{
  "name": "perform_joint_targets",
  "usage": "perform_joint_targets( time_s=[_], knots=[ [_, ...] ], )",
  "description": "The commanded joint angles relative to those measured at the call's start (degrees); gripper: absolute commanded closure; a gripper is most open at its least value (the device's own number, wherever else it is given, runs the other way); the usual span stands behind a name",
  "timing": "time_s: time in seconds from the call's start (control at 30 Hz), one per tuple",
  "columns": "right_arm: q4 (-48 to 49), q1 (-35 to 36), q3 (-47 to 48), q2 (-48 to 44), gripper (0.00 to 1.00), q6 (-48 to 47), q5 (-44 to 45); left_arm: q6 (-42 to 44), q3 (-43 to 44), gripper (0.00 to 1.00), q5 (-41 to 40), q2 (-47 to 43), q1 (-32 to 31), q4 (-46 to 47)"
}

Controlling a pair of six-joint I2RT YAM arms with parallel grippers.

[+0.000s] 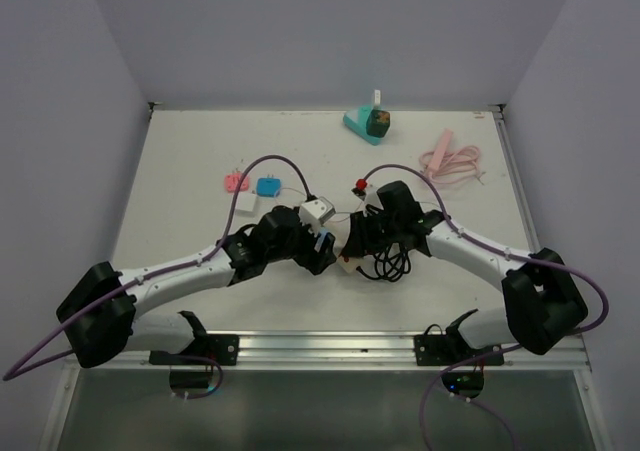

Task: Pull the plug off the socket

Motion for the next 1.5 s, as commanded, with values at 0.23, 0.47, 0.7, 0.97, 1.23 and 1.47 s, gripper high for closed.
perform_joint_targets(
  time_s=[0.23, 0.47, 0.7, 0.97, 1.23, 1.47],
  knots=[
    [-2.02, 3.29, 5.26, -0.94, 1.00, -3.21, 2.23, 2.90, 1.23, 0.25, -7.48, 6.19, -1.86, 1.86],
    [-1.67, 3.29, 5.08, 0.29, 1.00, -3.47, 1.18, 2.55, 1.15, 0.44, -8.09, 8.66, -1.86, 4.31],
    [0.09, 3.29, 2.10, 2.32, 0.73, -1.81, -1.63, 1.06, -0.78, 0.92, -6.86, 7.69, -1.86, 10.98],
    [2.64, 2.67, -1.86, 5.39, 0.36, -0.22, -5.06, -2.01, -5.44, 0.98, -7.65, 4.53, -1.86, 18.46],
    [6.06, 2.58, -2.57, 7.15, 0.39, 0.40, -5.59, -3.07, -6.77, 0.98, -5.54, 3.65, -1.77, 20.84],
    [4.85, 2.58, 2.08, 9.35, 0.48, 0.05, -4.45, -3.07, -6.59, 0.98, -3.52, 3.38, -1.77, 20.32]
  ],
)
